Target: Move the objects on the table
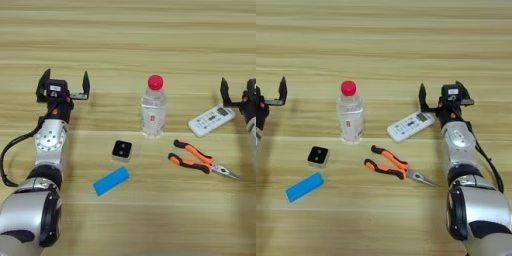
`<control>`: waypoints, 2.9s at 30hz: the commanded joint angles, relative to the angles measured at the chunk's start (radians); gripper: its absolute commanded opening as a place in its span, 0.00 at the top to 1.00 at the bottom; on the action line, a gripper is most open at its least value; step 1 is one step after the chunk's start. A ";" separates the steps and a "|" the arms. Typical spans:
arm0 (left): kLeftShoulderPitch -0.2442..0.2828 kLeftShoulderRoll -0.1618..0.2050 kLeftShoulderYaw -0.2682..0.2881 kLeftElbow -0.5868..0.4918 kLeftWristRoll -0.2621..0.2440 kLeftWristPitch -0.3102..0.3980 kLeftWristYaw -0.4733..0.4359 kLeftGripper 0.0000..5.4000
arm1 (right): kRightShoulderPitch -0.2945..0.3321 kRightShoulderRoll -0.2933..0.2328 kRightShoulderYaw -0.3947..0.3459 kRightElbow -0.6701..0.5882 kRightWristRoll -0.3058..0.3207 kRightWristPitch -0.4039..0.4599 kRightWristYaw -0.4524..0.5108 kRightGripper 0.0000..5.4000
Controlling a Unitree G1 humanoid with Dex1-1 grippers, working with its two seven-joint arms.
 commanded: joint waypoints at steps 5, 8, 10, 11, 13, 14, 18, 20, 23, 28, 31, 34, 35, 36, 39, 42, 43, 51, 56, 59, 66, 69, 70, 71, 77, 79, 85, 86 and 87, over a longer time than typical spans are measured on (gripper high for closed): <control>-0.020 0.006 -0.006 0.007 0.012 0.003 0.007 0.00 | -0.022 -0.011 0.010 0.011 -0.013 0.007 -0.005 0.00; -0.019 0.006 -0.006 0.005 0.012 0.002 0.008 0.00 | -0.022 -0.011 0.012 0.010 -0.016 0.006 -0.006 0.00; -0.019 0.006 -0.007 0.006 0.014 0.002 0.010 0.00 | -0.022 -0.011 0.011 0.011 -0.018 0.006 -0.007 0.00; -0.019 0.006 -0.007 0.006 0.014 0.003 0.011 0.00 | -0.022 -0.010 0.010 0.011 -0.019 0.006 -0.007 0.00; -0.020 0.006 -0.008 0.006 0.015 0.003 0.011 0.00 | -0.021 -0.009 0.010 0.009 -0.020 0.002 -0.005 0.00; -0.020 0.005 -0.009 0.005 0.016 0.003 0.012 0.00 | -0.020 -0.009 0.009 0.006 -0.016 -0.004 0.002 0.00; -0.018 -0.005 -0.017 0.001 0.026 0.002 0.030 0.00 | -0.004 -0.005 -0.015 -0.037 0.038 -0.056 0.104 0.00; -0.018 -0.010 -0.023 -0.001 0.031 0.002 0.041 0.00 | 0.006 0.001 -0.038 -0.073 0.102 -0.053 0.212 0.00; -0.017 -0.014 -0.029 -0.002 0.036 0.003 0.050 0.00 | 0.032 0.005 -0.035 -0.150 0.165 -0.042 0.357 0.00; -0.018 -0.016 -0.032 -0.004 0.040 0.006 0.058 0.00 | 0.144 -0.020 0.007 -0.382 0.240 0.033 0.571 0.00; -0.019 -0.014 -0.030 -0.002 0.040 0.007 0.058 0.00 | 0.253 -0.044 0.047 -0.563 0.281 0.113 0.682 0.00; -0.019 -0.012 -0.028 0.000 0.038 0.007 0.058 0.00 | 0.366 -0.083 0.102 -0.738 0.300 0.188 0.774 0.00; -0.019 -0.012 -0.028 0.000 0.038 0.007 0.058 0.00 | 0.399 -0.099 0.117 -0.787 0.307 0.213 0.800 0.00; -0.020 -0.011 -0.027 0.000 0.038 0.007 0.058 0.00 | 0.431 -0.116 0.129 -0.836 0.315 0.240 0.825 0.00; -0.021 -0.012 -0.027 0.002 0.038 0.008 0.059 0.00 | 0.521 -0.174 0.170 -0.956 0.320 0.308 0.901 0.00; -0.023 -0.013 -0.028 0.003 0.040 0.008 0.061 0.00 | 0.569 -0.211 0.199 -1.004 0.306 0.341 0.944 0.00; -0.024 -0.014 -0.029 0.003 0.040 0.008 0.061 0.00 | 0.585 -0.226 0.214 -1.013 0.295 0.350 0.961 0.00; -0.025 -0.016 -0.031 0.004 0.042 0.005 0.063 0.00 | 0.628 -0.287 0.293 -0.980 0.187 0.342 0.999 0.00; -0.024 -0.017 -0.033 0.003 0.043 0.003 0.065 0.00 | 0.629 -0.299 0.322 -0.948 0.123 0.326 0.987 0.00; -0.024 -0.018 -0.034 0.002 0.044 0.003 0.065 0.00 | 0.628 -0.304 0.337 -0.924 0.080 0.307 0.970 0.00; -0.025 -0.021 -0.036 0.002 0.047 0.002 0.070 0.00 | 0.619 -0.304 0.370 -0.879 0.037 0.285 0.945 0.03; -0.025 -0.022 -0.037 0.002 0.048 0.002 0.071 0.00 | 0.617 -0.304 0.380 -0.865 0.032 0.286 0.941 0.09; -0.025 -0.022 -0.038 0.001 0.048 0.001 0.072 0.00 | 0.616 -0.305 0.385 -0.861 0.033 0.290 0.943 0.10; -0.025 -0.023 -0.038 0.001 0.049 0.001 0.072 0.00 | 0.615 -0.306 0.389 -0.857 0.035 0.294 0.946 0.11; -0.026 -0.024 -0.041 0.002 0.050 0.000 0.075 0.00 | 0.609 -0.310 0.408 -0.831 0.035 0.314 0.950 0.22; -0.026 -0.024 -0.042 0.003 0.049 0.000 0.076 0.00 | 0.605 -0.307 0.409 -0.822 0.042 0.337 0.949 0.27; -0.027 -0.024 -0.042 0.004 0.048 0.000 0.076 0.00 | 0.596 -0.315 0.423 -0.808 0.019 0.399 0.914 0.37; -0.027 -0.023 -0.042 0.004 0.048 0.000 0.075 0.00 | 0.596 -0.316 0.424 -0.809 0.019 0.404 0.912 0.39; -0.027 -0.023 -0.042 0.004 0.048 0.000 0.075 0.00 | 0.595 -0.316 0.426 -0.808 0.017 0.406 0.909 0.41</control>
